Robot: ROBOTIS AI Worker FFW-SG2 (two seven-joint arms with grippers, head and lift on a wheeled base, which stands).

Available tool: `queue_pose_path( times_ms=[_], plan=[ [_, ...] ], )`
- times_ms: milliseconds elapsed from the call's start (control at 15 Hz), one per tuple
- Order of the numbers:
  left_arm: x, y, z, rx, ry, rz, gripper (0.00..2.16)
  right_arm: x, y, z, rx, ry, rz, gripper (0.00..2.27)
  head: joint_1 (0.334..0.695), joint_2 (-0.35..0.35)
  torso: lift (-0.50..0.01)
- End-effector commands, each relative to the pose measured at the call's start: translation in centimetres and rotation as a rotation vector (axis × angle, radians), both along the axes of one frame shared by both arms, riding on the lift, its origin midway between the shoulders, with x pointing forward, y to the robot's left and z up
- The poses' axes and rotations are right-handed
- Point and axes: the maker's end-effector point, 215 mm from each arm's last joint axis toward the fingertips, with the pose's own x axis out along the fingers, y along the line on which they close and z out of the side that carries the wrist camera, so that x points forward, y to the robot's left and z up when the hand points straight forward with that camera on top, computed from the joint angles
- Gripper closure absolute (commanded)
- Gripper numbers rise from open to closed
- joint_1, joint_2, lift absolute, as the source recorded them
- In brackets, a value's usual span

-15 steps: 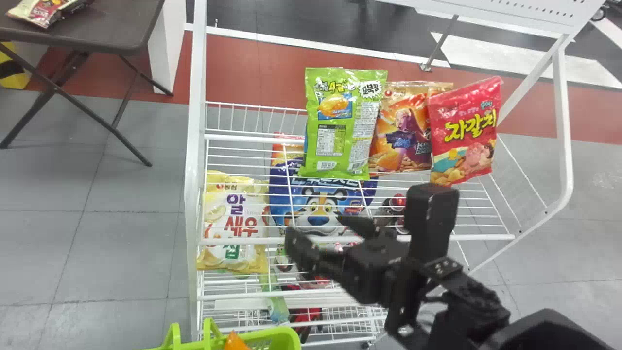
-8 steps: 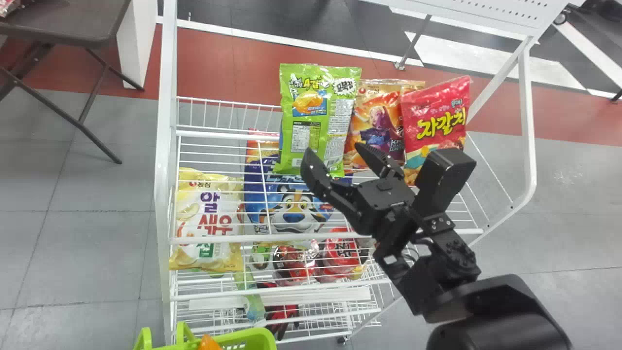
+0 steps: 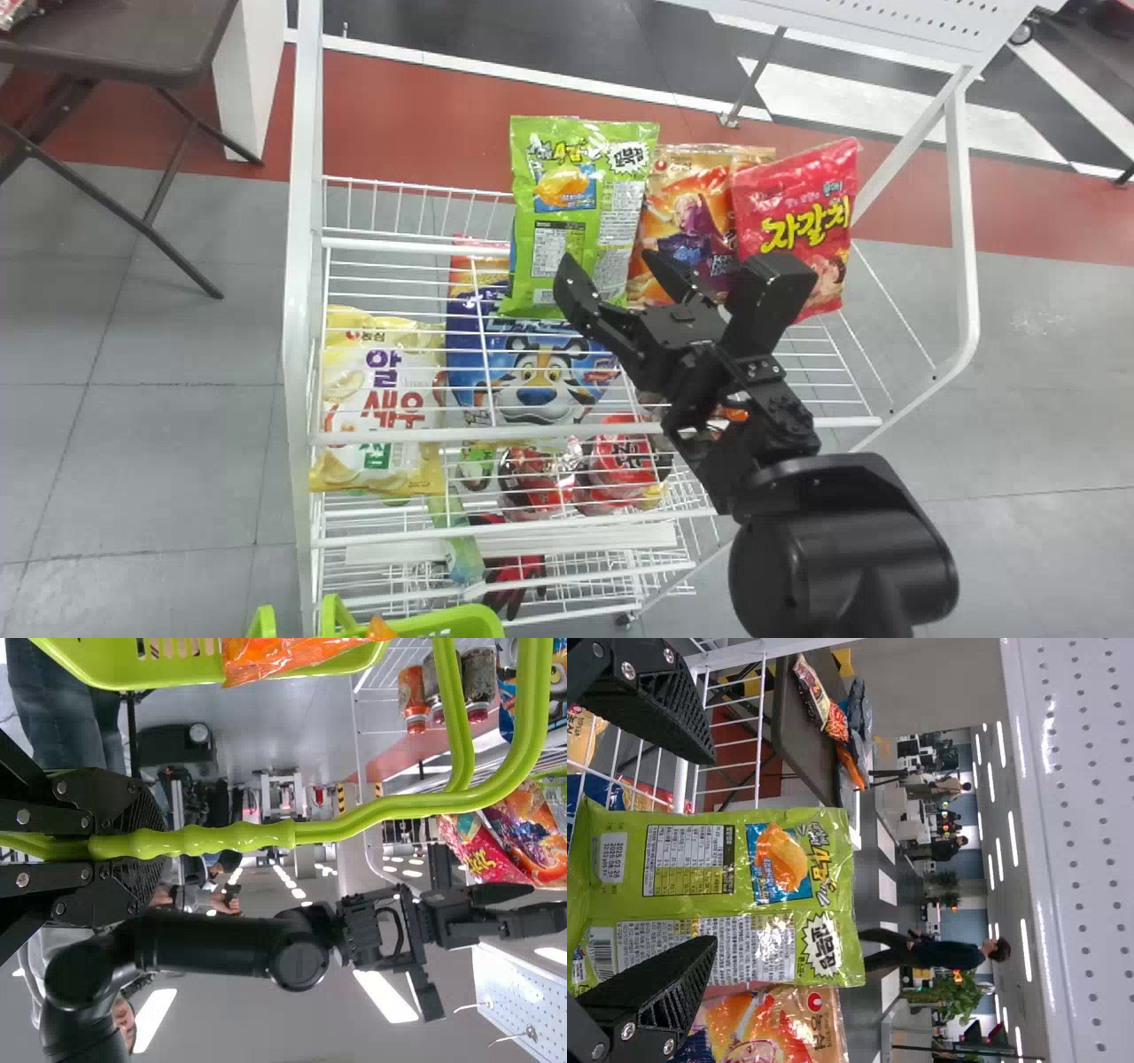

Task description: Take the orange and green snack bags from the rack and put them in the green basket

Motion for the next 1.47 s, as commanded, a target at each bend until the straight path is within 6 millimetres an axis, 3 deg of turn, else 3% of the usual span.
queue_pose_path(
  times_ms=[0,600,867,1000,1067,1133,1267,1400],
  plan=[
    [0.0,0.1,0.0,-0.002,-0.004,0.002,2.02,1.5,-0.3,-0.2,-0.004,-0.017,-0.009,0.1,0.695,-0.35,0.0],
    [-0.2,0.4,-0.3,0.0,-0.003,0.005,2.02,6.6,-1.7,-3.2,-0.033,0.032,-0.046,0.1,0.695,-0.35,0.0],
    [-0.1,0.6,-0.4,0.003,0.0,0.01,2.02,8.4,-0.5,-4.4,-0.05,0.046,-0.028,0.13,0.695,-0.35,0.0],
    [0.0,0.7,-0.5,0.004,-0.001,0.012,2.02,9.2,-0.2,-4.6,-0.059,0.055,-0.023,0.25,0.695,-0.343,0.0],
    [0.1,0.6,-0.5,0.001,-0.001,0.013,2.02,9.4,-0.2,-4.9,-0.056,0.064,-0.019,0.38,0.695,-0.338,0.0],
    [0.1,0.6,-0.5,0.001,0.001,0.014,2.02,9.5,-0.1,-5.3,-0.053,0.085,-0.011,0.66,0.695,-0.334,0.0],
    [0.1,0.6,-0.8,0.0,0.006,0.018,2.02,9.4,0.3,-6.1,-0.049,0.114,0.006,1.29,0.695,-0.326,0.0],
    [0.2,0.5,-0.7,-0.001,0.003,0.016,2.02,9.4,0.4,-6.3,-0.036,0.118,0.013,2.08,0.695,-0.321,0.0]
  ],
)
